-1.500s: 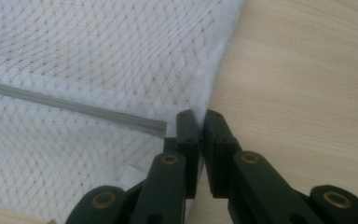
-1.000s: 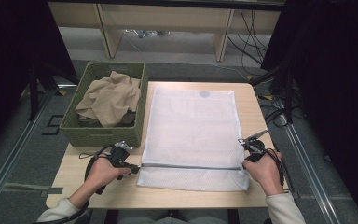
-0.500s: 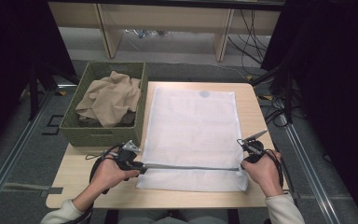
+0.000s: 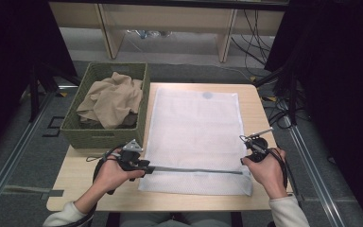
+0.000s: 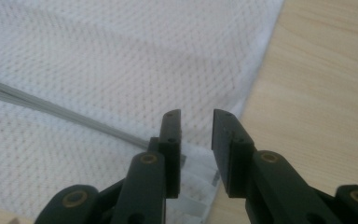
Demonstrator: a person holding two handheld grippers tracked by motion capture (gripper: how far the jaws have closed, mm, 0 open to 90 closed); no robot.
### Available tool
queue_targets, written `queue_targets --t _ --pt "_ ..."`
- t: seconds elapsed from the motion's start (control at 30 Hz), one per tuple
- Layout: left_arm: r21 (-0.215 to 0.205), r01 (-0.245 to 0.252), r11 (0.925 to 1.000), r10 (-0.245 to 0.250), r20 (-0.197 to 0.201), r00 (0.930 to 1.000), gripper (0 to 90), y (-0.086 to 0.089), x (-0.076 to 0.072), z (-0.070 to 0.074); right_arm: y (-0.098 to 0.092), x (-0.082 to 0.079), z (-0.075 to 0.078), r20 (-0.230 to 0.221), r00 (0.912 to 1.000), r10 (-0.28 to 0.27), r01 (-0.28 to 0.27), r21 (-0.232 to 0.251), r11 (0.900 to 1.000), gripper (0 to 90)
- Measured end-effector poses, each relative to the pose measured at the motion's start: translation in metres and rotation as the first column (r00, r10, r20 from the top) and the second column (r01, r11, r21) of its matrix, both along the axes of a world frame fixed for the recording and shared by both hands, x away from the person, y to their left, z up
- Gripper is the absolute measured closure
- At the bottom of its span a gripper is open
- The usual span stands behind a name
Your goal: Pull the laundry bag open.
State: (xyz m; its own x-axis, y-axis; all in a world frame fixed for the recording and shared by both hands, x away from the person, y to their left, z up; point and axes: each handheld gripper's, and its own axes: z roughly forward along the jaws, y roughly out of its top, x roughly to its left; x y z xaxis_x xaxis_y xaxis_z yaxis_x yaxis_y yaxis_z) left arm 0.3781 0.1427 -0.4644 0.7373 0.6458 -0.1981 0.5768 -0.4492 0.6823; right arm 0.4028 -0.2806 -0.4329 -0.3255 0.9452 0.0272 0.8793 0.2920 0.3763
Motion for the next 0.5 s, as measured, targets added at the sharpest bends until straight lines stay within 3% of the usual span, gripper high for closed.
queue_targets --t 0.13,0.3,0.37,0.5 --pt "-0.008 -0.035 0.9994 0.035 0.024 0.9991 59.6 0.010 -0.002 0.004 0.014 0.002 0.002 0.005 0.9995 -0.032 0.032 0.018 0.999 73.9" --pt "-0.027 -0.063 0.9976 0.064 0.041 0.9971 55.7 0.022 -0.005 0.001 0.031 0.008 0.003 -0.006 1.0000 0.007 -0.007 0.034 0.999 73.5" --pt "-0.005 -0.042 0.9991 0.043 0.063 0.9971 51.9 0.023 -0.007 -0.003 0.038 0.010 0.002 -0.019 0.9996 0.023 -0.022 0.050 0.998 73.2" --pt "0.000 -0.011 0.9999 0.011 0.099 0.9950 41.0 0.023 -0.014 -0.014 0.050 0.013 0.001 -0.027 0.9982 0.053 -0.052 0.065 0.997 72.4"
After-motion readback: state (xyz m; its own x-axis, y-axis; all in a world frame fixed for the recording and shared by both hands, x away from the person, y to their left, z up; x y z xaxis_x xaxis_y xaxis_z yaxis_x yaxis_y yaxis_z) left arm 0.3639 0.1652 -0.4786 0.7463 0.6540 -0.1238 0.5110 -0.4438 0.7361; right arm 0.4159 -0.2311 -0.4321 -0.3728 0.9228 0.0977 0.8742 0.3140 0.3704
